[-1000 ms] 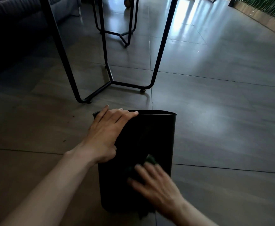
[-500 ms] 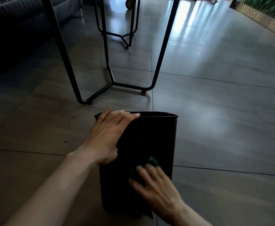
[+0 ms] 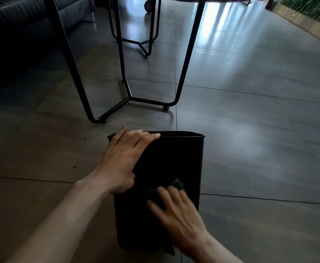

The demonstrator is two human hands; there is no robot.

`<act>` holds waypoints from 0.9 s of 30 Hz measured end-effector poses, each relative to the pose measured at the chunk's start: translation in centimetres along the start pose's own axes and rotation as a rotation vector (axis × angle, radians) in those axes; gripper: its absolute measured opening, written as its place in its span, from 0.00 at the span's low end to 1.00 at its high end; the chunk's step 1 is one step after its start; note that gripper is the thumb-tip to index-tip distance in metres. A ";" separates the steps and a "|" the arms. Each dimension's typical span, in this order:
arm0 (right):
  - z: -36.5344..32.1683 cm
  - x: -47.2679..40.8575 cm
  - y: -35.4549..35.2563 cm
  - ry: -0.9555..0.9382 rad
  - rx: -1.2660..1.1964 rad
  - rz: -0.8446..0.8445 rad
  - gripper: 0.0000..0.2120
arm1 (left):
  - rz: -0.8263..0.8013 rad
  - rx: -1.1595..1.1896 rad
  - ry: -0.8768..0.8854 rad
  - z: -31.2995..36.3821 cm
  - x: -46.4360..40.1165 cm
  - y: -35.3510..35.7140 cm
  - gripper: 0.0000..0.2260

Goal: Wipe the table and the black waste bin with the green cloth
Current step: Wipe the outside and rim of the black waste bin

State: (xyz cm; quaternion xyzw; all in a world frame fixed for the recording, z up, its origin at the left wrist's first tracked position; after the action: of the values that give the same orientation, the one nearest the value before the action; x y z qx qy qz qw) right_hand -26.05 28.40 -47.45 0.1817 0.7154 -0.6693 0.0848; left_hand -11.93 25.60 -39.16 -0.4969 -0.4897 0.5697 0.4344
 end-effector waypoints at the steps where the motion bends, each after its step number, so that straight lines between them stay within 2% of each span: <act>1: 1.7 -0.9 -1.2 0.094 -0.011 0.070 0.21 | -0.001 -0.005 -0.002 0.0 0.0 0.0 0.54; 4: 7.6 -4.6 -5.6 0.495 -0.088 0.304 0.26 | 0.007 0.009 -0.005 0.2 0.0 -0.2 0.50; 6: 8.4 -6.4 -6.2 0.555 -0.086 0.329 0.25 | 0.002 0.026 -0.010 0.2 -0.1 -0.4 0.48; 9: 4.1 -5.2 -3.2 0.300 -0.003 0.191 0.27 | -0.015 0.002 -0.012 0.0 0.0 -0.2 0.51; 11: 0.5 -1.3 0.1 0.093 0.036 0.024 0.22 | -0.019 -0.007 -0.014 0.1 0.0 -0.1 0.53; 13: -0.9 2.2 1.9 -0.018 0.056 -0.099 0.20 | -0.016 -0.006 -0.005 0.2 0.0 0.0 0.53; 16: 1.1 1.9 0.1 0.022 0.084 -0.028 0.19 | -0.009 -0.016 0.003 0.3 0.0 -0.1 0.53; 19: 5.5 -2.0 -4.0 0.296 0.045 0.194 0.21 | -0.005 -0.012 0.001 0.5 -0.1 -0.2 0.53; 21: 6.5 -3.5 -4.8 0.376 0.012 0.251 0.22 | -0.006 0.002 -0.004 0.5 -0.1 -0.3 0.52; 23: 4.7 -3.3 -3.5 0.271 0.042 0.211 0.22 | -0.017 -0.011 -0.009 0.5 -0.1 -0.1 0.52; 27: -1.1 2.4 2.3 -0.088 0.100 -0.052 0.15 | -0.010 -0.040 -0.008 0.4 0.0 -0.1 0.53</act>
State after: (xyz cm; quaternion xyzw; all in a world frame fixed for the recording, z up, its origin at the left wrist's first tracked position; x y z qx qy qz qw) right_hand -27.32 29.96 -50.33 0.1374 0.6812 -0.7135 0.0894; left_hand -12.30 25.57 -39.03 -0.5006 -0.5052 0.5597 0.4253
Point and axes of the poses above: each hand's wrist, its own x-axis away from the middle knuckle, its own y-axis out of the palm, z = x × y, the point moved 10 cm from there along -x, towards the middle knuckle, and after that the axes turned 14 degrees about -x, right-handed, at the moved point
